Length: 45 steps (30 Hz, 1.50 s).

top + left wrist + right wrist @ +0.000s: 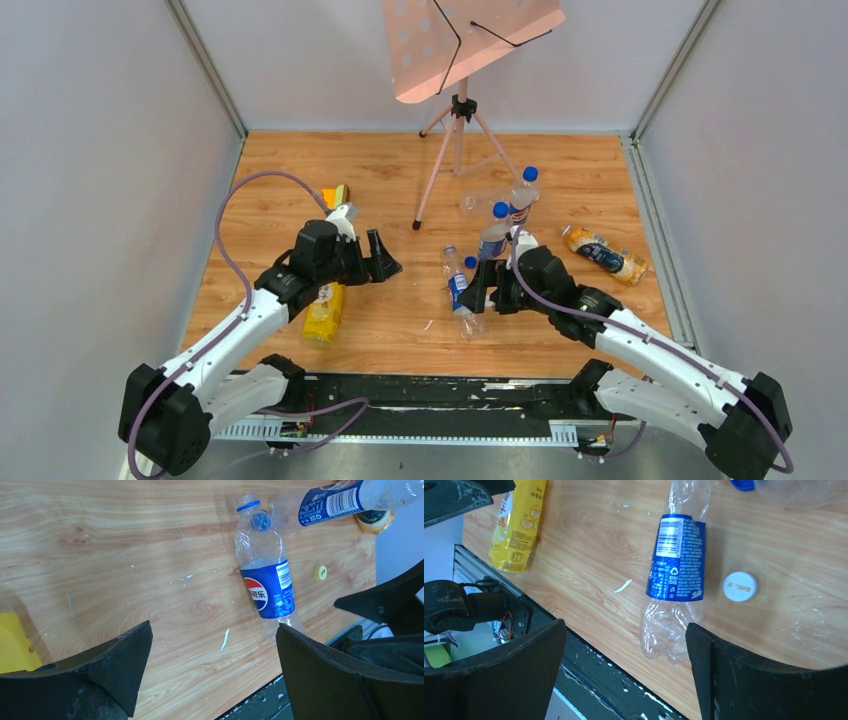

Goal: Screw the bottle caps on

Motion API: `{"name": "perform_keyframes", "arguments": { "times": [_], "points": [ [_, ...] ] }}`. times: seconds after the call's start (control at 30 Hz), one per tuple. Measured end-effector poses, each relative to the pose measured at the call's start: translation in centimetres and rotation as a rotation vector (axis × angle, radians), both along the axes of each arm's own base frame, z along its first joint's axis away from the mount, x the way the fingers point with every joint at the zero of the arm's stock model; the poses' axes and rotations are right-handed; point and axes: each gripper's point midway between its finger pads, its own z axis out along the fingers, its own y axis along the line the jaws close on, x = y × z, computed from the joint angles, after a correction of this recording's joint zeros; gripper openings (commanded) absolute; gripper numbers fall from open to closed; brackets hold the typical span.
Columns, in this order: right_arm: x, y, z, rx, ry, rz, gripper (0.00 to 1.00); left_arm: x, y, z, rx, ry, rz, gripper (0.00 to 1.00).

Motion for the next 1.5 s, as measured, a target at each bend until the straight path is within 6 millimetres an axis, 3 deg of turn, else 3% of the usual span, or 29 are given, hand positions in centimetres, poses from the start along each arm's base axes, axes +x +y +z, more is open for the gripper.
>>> {"name": "perform_keyframes", "arguments": {
  "times": [0.13,0.37,0.67,0.93,1.07,1.3,1.5],
  "points": [
    [-0.6,1.5,-1.4,-0.027,0.034,0.017,0.83,-0.2,-0.6,-0.5,-0.026,0.023,0.005,1.0],
    [-1.4,2.3,-5.4,-0.195,0.098,-0.001,0.76,-0.6,-0.8,-1.1,-0.05,0.056,0.024,1.0],
    [-2.0,3.2,-7.3,-0.366,0.118,-0.014,0.76,-0.9,0.0,-0.4,-0.06,0.03,0.074,1.0],
    [-2.7,4.0,-10.2,-0.553,0.15,-0.003,0.78,-1.2,0.3,-0.6,-0.075,0.048,0.105,1.0],
    [-2.8,3.8,-11.2,-0.614,0.156,-0.007,0.68,-1.4,0.4,-1.3,-0.079,0.072,0.117,1.0],
    [-2.9,4.3,-10.8,-0.614,0.12,0.02,0.6,-1.7,0.1,-1.4,-0.102,0.095,0.123,1.0],
    [-2.4,6.6,-6.2,-0.422,-0.015,0.067,0.52,-1.6,-1.4,-0.1,-0.213,0.101,0.101,1.0]
  ]
}}
